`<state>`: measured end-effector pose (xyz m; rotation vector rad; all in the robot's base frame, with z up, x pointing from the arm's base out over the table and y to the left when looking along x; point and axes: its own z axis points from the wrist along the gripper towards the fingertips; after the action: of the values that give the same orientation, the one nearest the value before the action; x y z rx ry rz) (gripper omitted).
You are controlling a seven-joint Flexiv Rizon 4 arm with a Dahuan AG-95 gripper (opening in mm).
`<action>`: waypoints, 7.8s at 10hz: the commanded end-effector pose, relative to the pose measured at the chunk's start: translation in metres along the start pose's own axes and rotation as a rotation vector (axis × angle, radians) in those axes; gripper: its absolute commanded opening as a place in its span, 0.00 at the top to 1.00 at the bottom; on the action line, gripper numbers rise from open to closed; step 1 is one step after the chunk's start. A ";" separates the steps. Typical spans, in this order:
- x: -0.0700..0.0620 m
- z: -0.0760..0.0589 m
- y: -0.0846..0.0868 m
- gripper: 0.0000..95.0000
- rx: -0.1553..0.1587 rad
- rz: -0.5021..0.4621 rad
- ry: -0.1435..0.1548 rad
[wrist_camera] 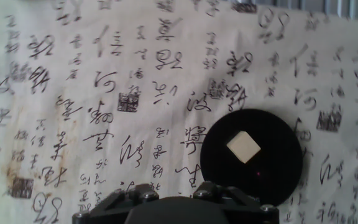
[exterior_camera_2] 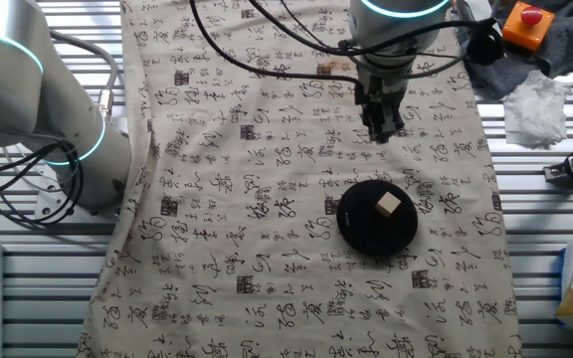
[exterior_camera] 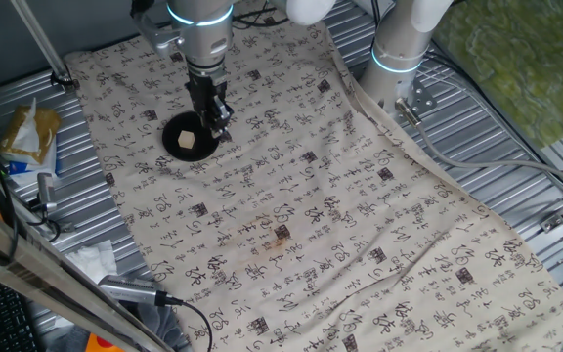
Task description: Remove the object from the scale
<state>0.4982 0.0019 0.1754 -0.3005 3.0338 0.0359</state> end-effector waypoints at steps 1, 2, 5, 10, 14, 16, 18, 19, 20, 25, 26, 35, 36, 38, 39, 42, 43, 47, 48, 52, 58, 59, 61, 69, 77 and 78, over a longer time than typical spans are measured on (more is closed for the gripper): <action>0.000 0.000 0.000 1.00 0.002 -0.001 0.004; 0.000 0.000 0.000 1.00 0.002 -0.003 0.005; 0.000 -0.001 0.000 1.00 0.003 -0.001 0.006; 0.000 -0.001 0.000 1.00 0.004 0.000 0.009; 0.000 -0.001 0.000 1.00 0.006 0.003 0.013; 0.000 -0.001 0.000 1.00 0.006 0.001 0.015; 0.000 -0.001 0.000 1.00 0.005 -0.003 0.015; 0.000 -0.001 0.000 1.00 0.005 -0.004 0.014; 0.000 -0.001 0.000 1.00 0.004 -0.006 0.012; 0.000 -0.001 0.001 1.00 0.005 -0.014 0.013; 0.000 -0.001 0.000 1.00 0.006 -0.016 0.013; 0.000 -0.001 0.001 1.00 0.008 -0.015 0.020; 0.000 -0.001 0.001 1.00 0.008 -0.016 0.020; 0.000 -0.001 0.001 1.00 0.008 -0.015 0.021; 0.000 -0.001 0.001 1.00 0.008 -0.015 0.020; 0.000 -0.001 0.001 1.00 0.008 -0.014 0.022; 0.000 -0.001 0.001 1.00 0.008 -0.013 0.022; 0.000 -0.001 0.001 1.00 0.009 -0.006 0.022; 0.000 -0.001 0.001 1.00 0.009 -0.004 0.022; -0.001 0.001 0.001 1.00 0.003 0.009 0.029; -0.004 0.011 0.001 1.00 0.000 0.002 0.034; -0.004 0.013 0.001 1.00 -0.004 -0.006 0.032; -0.004 0.017 -0.001 1.00 -0.004 -0.037 0.033; 0.001 0.015 -0.019 1.00 -0.023 -0.078 0.038; -0.013 0.020 -0.056 1.00 -0.045 -0.139 0.036; -0.015 0.020 -0.060 1.00 -0.045 -0.149 0.036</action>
<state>0.5275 -0.0544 0.1561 -0.5415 3.0391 0.0887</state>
